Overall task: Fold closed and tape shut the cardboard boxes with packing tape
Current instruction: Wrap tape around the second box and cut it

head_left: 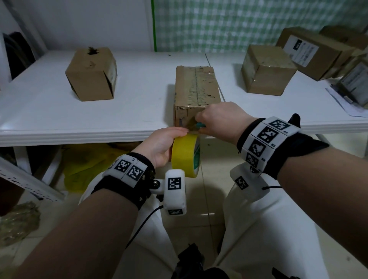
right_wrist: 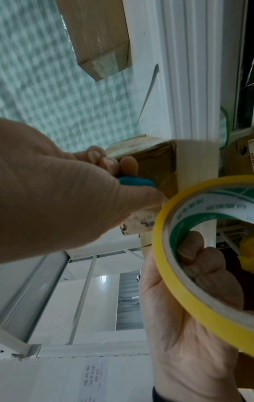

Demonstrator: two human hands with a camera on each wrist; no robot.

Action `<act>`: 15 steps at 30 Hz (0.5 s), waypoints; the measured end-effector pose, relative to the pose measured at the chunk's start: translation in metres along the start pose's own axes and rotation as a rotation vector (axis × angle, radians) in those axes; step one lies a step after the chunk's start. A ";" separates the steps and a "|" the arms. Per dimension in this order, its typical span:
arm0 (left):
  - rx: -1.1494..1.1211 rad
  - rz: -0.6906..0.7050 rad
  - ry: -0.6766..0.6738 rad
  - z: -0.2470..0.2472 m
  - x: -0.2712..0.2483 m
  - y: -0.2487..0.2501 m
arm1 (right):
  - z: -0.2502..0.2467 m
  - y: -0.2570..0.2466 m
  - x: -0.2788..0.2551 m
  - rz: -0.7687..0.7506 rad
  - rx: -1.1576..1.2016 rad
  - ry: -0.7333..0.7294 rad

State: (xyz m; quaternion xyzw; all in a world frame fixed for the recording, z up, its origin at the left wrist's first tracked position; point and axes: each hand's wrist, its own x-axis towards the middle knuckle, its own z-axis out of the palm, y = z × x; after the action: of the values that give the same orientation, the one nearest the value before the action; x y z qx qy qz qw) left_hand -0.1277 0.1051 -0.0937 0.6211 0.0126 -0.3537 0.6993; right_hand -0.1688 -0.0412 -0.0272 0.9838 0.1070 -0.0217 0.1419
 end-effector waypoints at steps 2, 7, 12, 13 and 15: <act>0.012 -0.009 0.005 0.001 0.000 0.001 | 0.000 0.001 0.000 0.000 -0.018 -0.016; 0.095 -0.041 0.024 0.000 -0.001 0.004 | 0.004 0.008 -0.002 0.037 -0.103 -0.127; 0.215 -0.071 0.034 -0.003 -0.004 0.009 | 0.011 0.022 -0.010 0.147 0.016 -0.171; 0.242 -0.081 0.035 -0.004 -0.004 0.009 | 0.012 0.026 -0.012 0.169 0.047 -0.174; 0.298 -0.101 0.055 -0.009 -0.004 0.010 | 0.017 0.032 -0.017 0.216 0.098 -0.185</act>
State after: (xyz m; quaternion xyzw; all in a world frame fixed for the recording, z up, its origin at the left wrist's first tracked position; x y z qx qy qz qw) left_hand -0.1221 0.1150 -0.0850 0.7259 0.0105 -0.3693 0.5801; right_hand -0.1789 -0.0794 -0.0337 0.9892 -0.0144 -0.1021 0.1043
